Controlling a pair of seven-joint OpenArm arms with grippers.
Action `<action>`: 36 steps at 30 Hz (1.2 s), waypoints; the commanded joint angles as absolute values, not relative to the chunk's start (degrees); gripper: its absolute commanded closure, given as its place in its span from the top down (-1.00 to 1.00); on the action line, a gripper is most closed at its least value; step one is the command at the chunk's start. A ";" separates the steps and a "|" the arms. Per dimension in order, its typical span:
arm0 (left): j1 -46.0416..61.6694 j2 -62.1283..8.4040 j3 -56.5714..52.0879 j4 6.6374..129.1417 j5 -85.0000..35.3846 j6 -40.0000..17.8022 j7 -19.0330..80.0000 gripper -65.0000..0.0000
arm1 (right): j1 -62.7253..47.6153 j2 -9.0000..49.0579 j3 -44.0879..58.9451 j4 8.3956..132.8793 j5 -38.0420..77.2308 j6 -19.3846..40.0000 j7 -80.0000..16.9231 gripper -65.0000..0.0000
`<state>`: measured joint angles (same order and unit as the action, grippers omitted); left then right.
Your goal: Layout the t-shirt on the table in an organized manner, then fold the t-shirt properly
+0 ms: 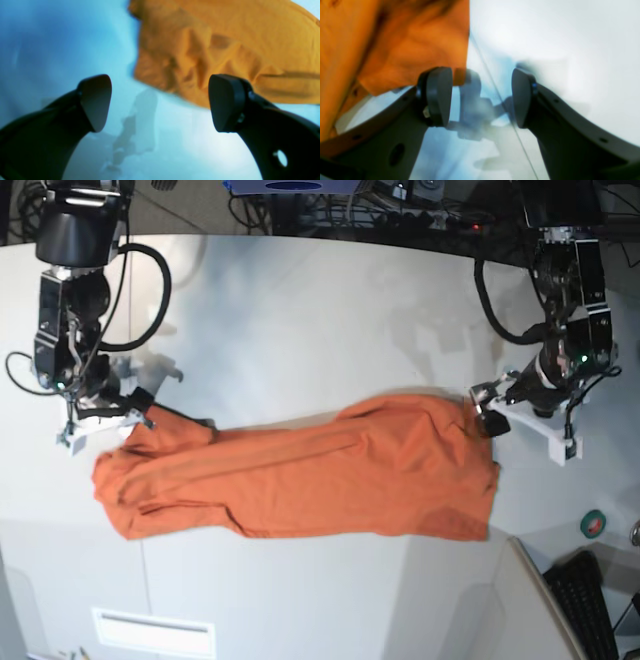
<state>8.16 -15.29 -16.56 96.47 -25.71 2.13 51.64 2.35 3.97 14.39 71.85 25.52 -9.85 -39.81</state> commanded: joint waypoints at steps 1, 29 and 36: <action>9.71 -15.43 -18.42 98.68 -25.98 0.31 49.71 0.78 | 4.18 4.79 14.46 72.13 25.71 -9.54 -38.64 0.11; 21.85 -12.62 -27.65 94.37 -25.71 -14.55 36.44 0.78 | 8.31 2.42 14.46 61.58 25.71 0.04 -36.35 -0.03; 21.23 -12.62 -27.65 92.18 -25.89 -14.55 36.44 0.78 | 8.31 1.89 14.81 60.26 25.71 5.41 -36.26 -0.56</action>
